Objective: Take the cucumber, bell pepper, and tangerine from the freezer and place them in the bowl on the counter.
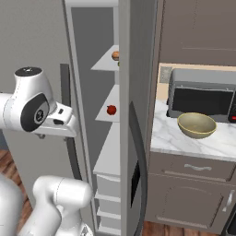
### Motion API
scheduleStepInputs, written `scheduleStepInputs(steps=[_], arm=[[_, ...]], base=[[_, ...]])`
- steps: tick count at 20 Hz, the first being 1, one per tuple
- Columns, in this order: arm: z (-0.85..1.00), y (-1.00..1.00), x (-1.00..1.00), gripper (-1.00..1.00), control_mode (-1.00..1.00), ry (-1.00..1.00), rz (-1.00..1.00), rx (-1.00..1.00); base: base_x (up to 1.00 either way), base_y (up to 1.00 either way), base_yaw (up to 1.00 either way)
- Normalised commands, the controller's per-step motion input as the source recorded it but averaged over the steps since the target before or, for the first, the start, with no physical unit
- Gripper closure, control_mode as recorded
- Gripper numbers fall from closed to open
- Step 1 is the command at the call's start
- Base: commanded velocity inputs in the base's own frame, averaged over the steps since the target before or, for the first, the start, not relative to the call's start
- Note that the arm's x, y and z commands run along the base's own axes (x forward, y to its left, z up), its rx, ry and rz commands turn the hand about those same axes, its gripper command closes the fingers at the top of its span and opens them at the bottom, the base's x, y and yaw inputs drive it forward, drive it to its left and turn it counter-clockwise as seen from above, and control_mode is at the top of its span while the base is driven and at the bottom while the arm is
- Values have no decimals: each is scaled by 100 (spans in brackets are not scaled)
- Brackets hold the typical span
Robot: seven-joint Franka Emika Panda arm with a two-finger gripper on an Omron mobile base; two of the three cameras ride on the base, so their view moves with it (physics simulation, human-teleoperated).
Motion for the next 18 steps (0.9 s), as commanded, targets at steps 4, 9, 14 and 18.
scheduleStepInputs(steps=[4,9,14,18], arm=[[0,-28,-26,-100,-100,0,0,2],[0,-9,-24,-100,-100,0,0,0],[0,0,-2,-100,-100,0,0,0],[0,0,0,-100,100,0,0,0]], base=[[0,0,0],[0,0,0],[0,0,0],[1,0,0]])
